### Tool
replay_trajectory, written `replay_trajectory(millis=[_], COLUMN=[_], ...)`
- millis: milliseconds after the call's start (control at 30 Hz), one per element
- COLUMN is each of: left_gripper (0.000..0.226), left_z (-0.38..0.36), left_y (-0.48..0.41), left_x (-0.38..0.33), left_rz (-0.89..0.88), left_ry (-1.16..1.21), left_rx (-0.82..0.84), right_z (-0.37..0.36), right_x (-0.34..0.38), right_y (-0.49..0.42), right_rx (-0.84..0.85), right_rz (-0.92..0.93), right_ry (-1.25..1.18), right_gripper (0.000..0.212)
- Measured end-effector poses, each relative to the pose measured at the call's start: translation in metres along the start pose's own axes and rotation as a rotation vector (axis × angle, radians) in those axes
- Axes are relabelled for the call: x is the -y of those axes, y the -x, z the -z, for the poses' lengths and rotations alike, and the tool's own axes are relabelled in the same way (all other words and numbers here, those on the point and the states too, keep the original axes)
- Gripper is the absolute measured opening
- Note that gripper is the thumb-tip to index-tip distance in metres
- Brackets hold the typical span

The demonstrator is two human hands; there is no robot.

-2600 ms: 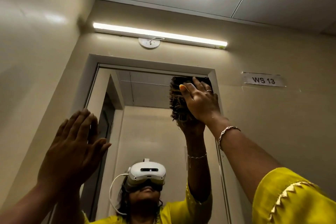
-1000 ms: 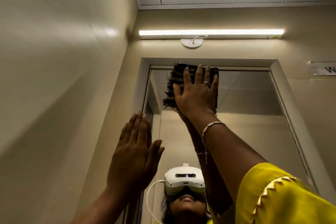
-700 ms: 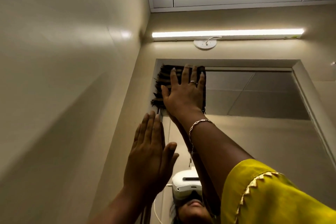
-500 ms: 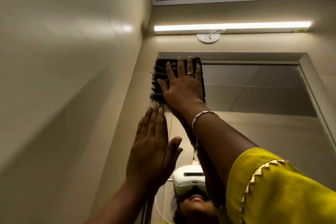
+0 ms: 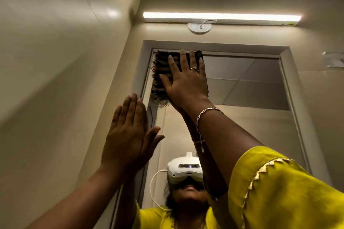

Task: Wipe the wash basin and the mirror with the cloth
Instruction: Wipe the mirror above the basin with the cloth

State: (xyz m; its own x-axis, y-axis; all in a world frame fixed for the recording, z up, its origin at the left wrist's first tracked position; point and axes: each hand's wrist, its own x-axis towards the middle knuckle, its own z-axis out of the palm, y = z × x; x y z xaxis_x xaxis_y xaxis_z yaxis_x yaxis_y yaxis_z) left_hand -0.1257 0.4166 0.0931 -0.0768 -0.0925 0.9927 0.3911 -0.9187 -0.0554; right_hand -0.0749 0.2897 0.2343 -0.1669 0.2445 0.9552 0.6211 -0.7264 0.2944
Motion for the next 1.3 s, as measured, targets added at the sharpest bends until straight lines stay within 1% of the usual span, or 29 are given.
replay_trajectory(millis=[67,200,267,400,500,533,600,667,733,767,833,867,900,933,967,1000,1067,1133,1200,1300], left_gripper=[0.087,0.093,0.094,0.094,0.096,0.102,0.121,0.115,0.11,0.111,0.114,0.12,0.126,0.13,0.14,0.131,0.108,0.099,0.102,0.11], left_z=[0.0,0.003,0.001,-0.017,-0.043,-0.053,-0.072,-0.083,-0.085,-0.09,-0.113,-0.123,-0.124,-0.117,-0.107,-0.096,-0.071,-0.044,-0.015,0.009], left_y=[0.001,-0.001,-0.002,0.0,0.001,0.0,-0.002,-0.005,-0.009,-0.009,-0.009,-0.011,-0.012,-0.013,-0.011,-0.008,-0.004,-0.001,-0.002,0.0], left_x=[-0.002,-0.005,-0.003,0.008,0.021,0.027,0.038,0.044,0.046,0.052,0.08,0.089,0.091,0.083,0.072,0.059,0.035,0.017,-0.002,-0.019], left_rz=[-0.002,-0.027,-0.027,-0.012,0.005,0.03,0.066,0.106,0.135,0.145,0.177,0.185,0.177,0.19,0.158,0.099,0.03,0.026,0.027,0.033], left_ry=[-0.007,0.017,0.017,-0.039,-0.128,-0.152,-0.199,-0.29,-0.322,-0.325,-0.308,-0.252,-0.218,-0.193,-0.178,-0.174,-0.063,0.078,0.192,0.295], left_rx=[0.025,0.002,0.019,0.036,0.056,0.073,0.149,0.159,0.165,0.203,0.354,0.435,0.473,0.469,0.427,0.316,0.155,0.032,-0.016,-0.006], right_z=[0.003,0.011,0.014,0.019,0.022,0.024,0.028,0.033,0.035,0.036,0.038,0.037,0.037,0.036,0.035,0.034,0.031,0.029,0.028,0.022], right_x=[-0.016,-0.048,-0.064,-0.096,-0.119,-0.127,-0.141,-0.153,-0.162,-0.165,-0.168,-0.168,-0.168,-0.166,-0.164,-0.161,-0.154,-0.145,-0.135,-0.11], right_y=[0.009,0.022,0.027,0.035,0.041,0.042,0.045,0.048,0.052,0.053,0.056,0.057,0.059,0.06,0.061,0.062,0.063,0.064,0.064,0.06], right_rx=[-0.005,-0.01,-0.009,-0.01,-0.024,-0.026,-0.025,-0.02,-0.023,-0.026,-0.034,-0.038,-0.044,-0.052,-0.06,-0.065,-0.061,-0.048,-0.048,-0.043], right_rz=[-0.009,-0.029,-0.047,-0.082,-0.11,-0.12,-0.145,-0.169,-0.197,-0.209,-0.229,-0.238,-0.252,-0.272,-0.295,-0.318,-0.357,-0.379,-0.389,-0.356], right_ry=[0.016,0.032,0.047,0.07,0.093,0.101,0.111,0.113,0.12,0.128,0.143,0.146,0.148,0.149,0.15,0.152,0.156,0.159,0.155,0.132], right_gripper=[0.061,0.06,0.06,0.059,0.06,0.061,0.066,0.068,0.069,0.069,0.069,0.069,0.069,0.069,0.069,0.069,0.067,0.06,0.058,0.058])
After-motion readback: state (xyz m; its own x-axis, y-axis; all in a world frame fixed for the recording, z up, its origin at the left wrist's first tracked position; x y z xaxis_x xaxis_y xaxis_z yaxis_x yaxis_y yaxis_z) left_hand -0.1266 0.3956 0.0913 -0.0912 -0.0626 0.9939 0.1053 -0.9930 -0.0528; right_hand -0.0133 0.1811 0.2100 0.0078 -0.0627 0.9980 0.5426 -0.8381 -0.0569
